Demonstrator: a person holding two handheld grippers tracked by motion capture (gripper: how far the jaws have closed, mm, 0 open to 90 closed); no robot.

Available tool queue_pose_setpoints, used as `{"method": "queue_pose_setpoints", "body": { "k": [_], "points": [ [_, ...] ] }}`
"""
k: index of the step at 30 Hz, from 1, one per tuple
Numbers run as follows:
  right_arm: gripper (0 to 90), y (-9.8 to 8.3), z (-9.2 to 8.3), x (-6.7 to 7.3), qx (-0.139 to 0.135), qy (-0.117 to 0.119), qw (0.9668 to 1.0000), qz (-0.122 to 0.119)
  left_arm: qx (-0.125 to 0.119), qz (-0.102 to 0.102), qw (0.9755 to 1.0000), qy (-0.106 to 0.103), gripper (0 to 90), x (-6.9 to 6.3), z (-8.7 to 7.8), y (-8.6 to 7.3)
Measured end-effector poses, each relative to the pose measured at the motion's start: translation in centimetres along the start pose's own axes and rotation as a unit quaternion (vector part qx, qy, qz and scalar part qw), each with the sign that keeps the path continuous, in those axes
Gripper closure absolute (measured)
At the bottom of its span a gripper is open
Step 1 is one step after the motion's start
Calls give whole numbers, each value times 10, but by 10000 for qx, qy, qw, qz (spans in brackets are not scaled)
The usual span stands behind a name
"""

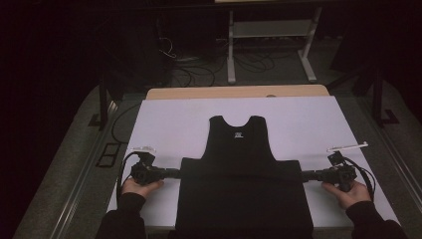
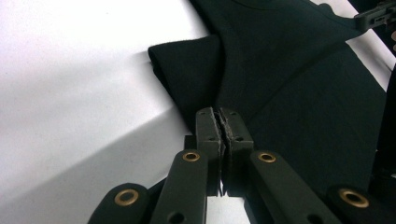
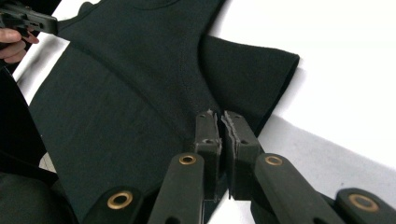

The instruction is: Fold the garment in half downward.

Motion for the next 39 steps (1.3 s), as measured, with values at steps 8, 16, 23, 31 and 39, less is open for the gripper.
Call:
{"method": "queue_pose_setpoints", "body": {
  "k": [8,16,23,31,39],
  "points": [
    [834,-6,2,1,189,-10,9998,33,45,-4,10000,-1,863,-1,1,-3],
    [785,-8,3,2,228,-69,9997,-1,91,55,9999,-51,843,-3,2,-3],
    [657,-3,-1,2,-57,-296,9995,-127,91,333,9994,95,685,-4,1,-3],
    [447,1,-4,2,-275,-505,9979,-291,105,305,9991,260,443,-2,1,-1],
    [267,8,-10,3,-539,-547,9964,-367,-20,466,9982,377,294,-4,-2,6]
  ]
}}
Point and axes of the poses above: each handheld gripper's, and its own axes: z roughly forward along the jaws, y roughly out of its top, x roughly to its left, the point moved 7 cm from there along z, roughly forward along the jaws, and after that the axes turned 14 degrees about -y, right-handed, at the moved point
